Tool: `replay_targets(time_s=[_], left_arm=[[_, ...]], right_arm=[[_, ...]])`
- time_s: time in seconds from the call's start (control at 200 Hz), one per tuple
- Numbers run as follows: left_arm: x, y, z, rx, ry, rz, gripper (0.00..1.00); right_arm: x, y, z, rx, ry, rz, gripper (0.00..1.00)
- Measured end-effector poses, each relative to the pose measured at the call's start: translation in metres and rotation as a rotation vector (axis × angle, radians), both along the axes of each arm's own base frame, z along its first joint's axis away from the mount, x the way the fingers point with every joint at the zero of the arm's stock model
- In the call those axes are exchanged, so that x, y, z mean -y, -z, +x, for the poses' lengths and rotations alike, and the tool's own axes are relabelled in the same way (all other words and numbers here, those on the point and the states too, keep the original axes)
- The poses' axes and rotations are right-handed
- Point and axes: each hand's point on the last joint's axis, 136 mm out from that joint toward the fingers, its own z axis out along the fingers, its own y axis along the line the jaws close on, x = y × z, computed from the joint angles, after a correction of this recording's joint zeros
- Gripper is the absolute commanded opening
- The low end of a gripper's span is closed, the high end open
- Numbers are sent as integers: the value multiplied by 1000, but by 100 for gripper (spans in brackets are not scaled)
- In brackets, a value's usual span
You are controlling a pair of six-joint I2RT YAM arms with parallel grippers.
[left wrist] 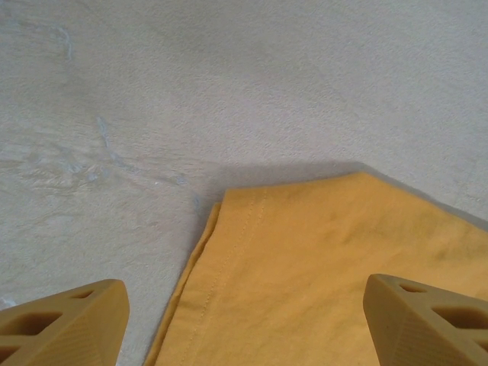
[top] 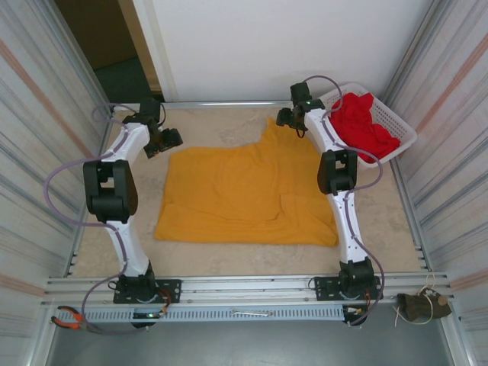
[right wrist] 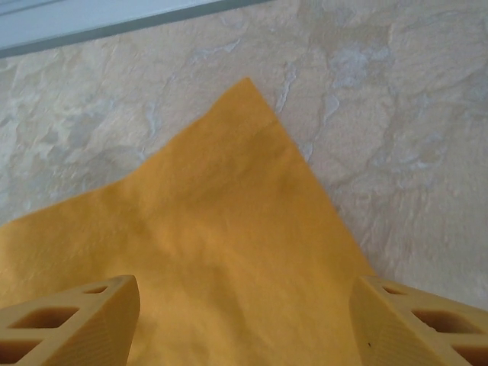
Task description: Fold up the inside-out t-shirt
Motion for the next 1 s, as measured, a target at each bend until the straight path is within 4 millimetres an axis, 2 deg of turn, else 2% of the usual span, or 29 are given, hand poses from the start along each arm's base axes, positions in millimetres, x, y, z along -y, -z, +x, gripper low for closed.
replay_targets(time_s=[0.255,0.351,0.486,0.611,0.812,0.847,0.887,0.902,0.937,1.002], left_arm=[[5,0,0,0,9,-27,81],[6,-1,0,0,10,-32,81],[7,3,2,-8,7,-41,81],[8,14,9,-22,7,-45,81],[-1,27,10,-54,-13,-52,81],[-3,27,10,-56,-17,-52,81],[-4,27,10,-58,-20,-52,81],[-4,26,10,-57,-22,-52,81],[-6,26,10,-58,-27,-54,81],[-6,27,10,-59,-30,-57,81]], right_arm=[[1,16,14,29,-4,3,75],[-2,12,16,40,-13,22,66],[-9,10,16,38,-32,78,29],[-15,12,14,26,-48,108,0],[-16,18,10,7,-51,122,0],[-15,20,8,0,-49,120,16],[-14,22,6,-7,-43,118,41],[-13,22,6,-6,-45,116,47],[-12,18,9,8,-41,112,54],[-8,11,13,33,-27,94,55]])
